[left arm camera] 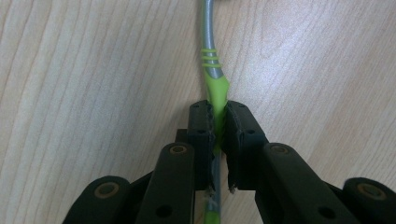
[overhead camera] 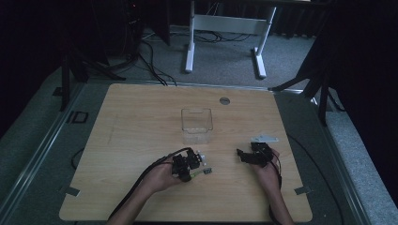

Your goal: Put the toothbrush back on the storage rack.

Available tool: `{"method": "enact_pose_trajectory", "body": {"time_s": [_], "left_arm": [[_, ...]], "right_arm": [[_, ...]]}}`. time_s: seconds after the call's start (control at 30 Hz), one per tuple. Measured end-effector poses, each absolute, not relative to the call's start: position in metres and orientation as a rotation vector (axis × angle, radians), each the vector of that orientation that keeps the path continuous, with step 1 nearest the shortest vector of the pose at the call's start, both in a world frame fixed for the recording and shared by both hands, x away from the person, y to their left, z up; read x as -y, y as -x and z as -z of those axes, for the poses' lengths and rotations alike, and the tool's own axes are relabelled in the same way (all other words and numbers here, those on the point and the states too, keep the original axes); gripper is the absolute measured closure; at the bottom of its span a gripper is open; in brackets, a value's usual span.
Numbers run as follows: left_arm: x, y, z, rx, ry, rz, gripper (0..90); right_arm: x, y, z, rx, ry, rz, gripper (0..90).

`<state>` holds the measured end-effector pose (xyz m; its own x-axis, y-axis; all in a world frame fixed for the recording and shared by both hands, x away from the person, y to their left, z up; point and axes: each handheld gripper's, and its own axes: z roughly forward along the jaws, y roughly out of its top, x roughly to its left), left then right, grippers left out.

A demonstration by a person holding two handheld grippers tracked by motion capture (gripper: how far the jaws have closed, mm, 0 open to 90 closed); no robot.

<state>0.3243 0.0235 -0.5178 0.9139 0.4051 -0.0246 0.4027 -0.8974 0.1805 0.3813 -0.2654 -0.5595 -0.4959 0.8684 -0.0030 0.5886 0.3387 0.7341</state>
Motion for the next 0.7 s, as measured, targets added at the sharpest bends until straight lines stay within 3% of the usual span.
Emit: {"method": "enact_pose_trajectory", "body": {"time_s": [0.7], "left_arm": [[-0.033, -0.323, 0.496, -0.640, -2.824, -0.113, 82.5]], "right_arm": [[0.265, -0.381, 0.559, -2.213, -1.284, -0.965, 25.7]]}}
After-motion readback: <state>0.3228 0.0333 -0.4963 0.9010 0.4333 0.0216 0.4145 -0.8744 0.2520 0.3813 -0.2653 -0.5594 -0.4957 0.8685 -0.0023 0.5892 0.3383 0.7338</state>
